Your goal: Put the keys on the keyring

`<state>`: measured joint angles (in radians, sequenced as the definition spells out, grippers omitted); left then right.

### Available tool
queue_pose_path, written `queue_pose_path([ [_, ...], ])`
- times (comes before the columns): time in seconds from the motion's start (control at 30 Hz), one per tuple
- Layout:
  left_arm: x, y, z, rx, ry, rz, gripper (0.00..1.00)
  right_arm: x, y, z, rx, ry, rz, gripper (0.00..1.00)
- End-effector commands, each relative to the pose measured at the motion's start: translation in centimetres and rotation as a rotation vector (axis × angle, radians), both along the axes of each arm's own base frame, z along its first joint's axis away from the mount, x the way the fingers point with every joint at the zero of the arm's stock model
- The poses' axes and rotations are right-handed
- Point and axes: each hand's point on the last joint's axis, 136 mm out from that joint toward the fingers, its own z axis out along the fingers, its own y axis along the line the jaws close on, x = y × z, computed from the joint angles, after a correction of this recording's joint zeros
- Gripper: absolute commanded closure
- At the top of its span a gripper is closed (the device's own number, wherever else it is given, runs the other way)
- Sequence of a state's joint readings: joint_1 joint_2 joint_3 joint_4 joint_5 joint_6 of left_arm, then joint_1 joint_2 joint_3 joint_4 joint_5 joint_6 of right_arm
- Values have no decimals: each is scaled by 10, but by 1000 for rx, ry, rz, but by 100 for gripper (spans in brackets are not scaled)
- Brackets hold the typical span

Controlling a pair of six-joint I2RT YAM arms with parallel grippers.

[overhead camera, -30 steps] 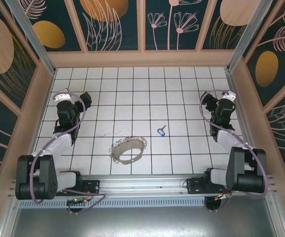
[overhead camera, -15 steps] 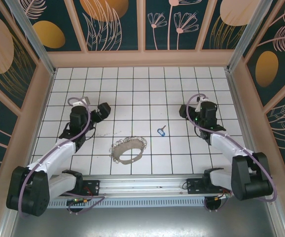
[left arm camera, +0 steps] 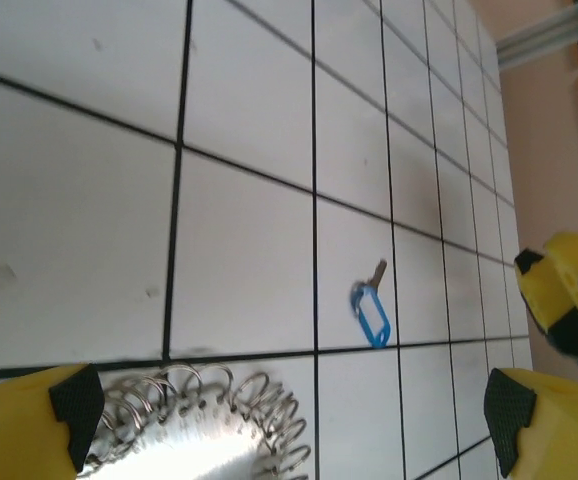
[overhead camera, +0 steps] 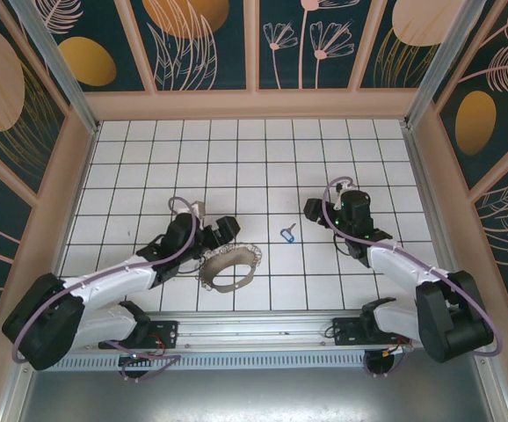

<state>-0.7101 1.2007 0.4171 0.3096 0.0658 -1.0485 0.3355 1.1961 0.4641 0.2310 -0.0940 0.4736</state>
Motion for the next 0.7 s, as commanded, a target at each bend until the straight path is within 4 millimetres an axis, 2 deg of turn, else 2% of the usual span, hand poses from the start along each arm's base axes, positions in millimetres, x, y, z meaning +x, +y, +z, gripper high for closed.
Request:
queue_pose_path([
  [0.0, 4, -20, 10, -61, -11, 4, 2, 4, 0, -5, 6, 22, -33, 22],
  [0.17, -6, -53, 9, -82, 7, -66, 1, 2, 2, -10, 9, 44, -25, 22],
  [0.27, -10, -63, 10, -84, 11, -83, 1, 1, 0, -8, 6, 40, -32, 22],
  [0.47, -13, -61, 3, -99, 46, -53, 1, 0, -4, -3, -3, 28, -51, 22],
  [0.67, -16, -63, -7, -105, 75, -62, 1, 4, 0, 6, 21, 16, -47, 22],
])
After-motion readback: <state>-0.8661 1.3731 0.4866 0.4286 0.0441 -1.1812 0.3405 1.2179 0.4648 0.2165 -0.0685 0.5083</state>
